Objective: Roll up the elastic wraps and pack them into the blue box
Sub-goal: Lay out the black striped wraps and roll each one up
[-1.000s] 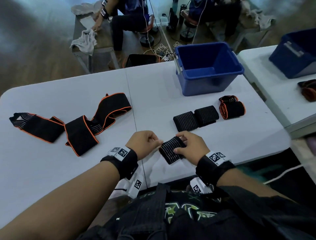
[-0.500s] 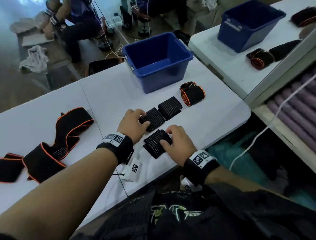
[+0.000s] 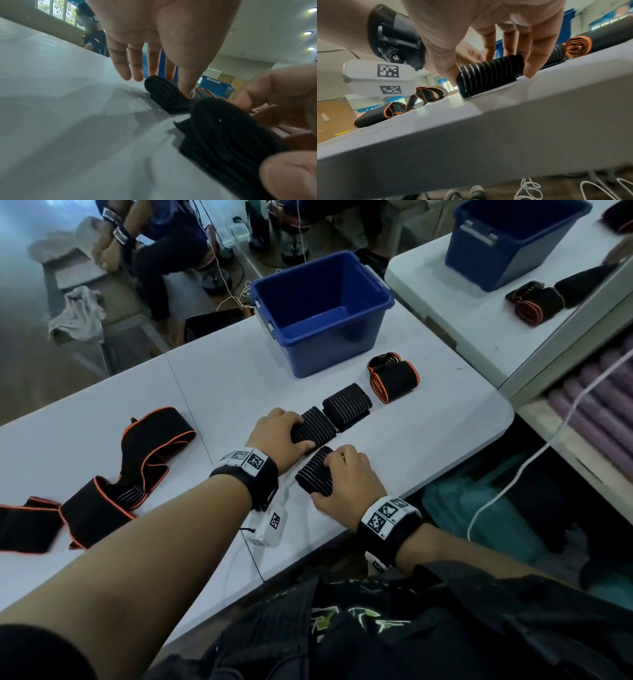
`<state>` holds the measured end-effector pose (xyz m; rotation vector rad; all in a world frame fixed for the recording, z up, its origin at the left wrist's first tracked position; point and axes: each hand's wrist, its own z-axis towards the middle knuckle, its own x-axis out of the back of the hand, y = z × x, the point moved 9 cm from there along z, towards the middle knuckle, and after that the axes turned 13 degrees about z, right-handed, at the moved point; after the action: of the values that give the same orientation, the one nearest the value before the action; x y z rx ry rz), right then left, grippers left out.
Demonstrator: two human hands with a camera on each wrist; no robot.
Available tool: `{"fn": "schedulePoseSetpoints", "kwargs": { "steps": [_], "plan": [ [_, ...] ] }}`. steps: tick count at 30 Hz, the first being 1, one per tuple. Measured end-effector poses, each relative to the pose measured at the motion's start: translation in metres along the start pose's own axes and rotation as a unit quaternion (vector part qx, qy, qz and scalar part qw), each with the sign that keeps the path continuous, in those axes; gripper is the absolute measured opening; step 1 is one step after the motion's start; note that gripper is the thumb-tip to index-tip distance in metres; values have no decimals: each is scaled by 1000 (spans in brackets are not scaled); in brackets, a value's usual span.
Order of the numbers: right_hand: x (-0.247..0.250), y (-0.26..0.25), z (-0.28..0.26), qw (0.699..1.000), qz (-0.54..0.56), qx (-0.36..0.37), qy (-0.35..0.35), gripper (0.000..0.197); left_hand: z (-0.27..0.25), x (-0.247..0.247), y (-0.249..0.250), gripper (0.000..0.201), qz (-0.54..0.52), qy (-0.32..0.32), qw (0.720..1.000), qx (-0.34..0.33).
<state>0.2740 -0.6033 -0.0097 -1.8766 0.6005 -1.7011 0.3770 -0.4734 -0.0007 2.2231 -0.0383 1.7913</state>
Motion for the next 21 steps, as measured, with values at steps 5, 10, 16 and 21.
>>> {"fn": "schedulePoseSetpoints", "kwargs": {
  "steps": [5,10,16,21],
  "plan": [
    [44,57,-1,994,10,-99,47,57,2,-3,-2,58,2,2,1000,8],
    [112,125,9,974,32,-193,117,61,-2,-3,-3,57,-11,8,1000,20],
    [146,154,38,971,44,-199,124,66,-7,-2,-6,55,-10,19,999,45],
    [145,158,45,975,71,-180,113,68,-10,-1,-3,55,-9,28,998,56]
  ]
}}
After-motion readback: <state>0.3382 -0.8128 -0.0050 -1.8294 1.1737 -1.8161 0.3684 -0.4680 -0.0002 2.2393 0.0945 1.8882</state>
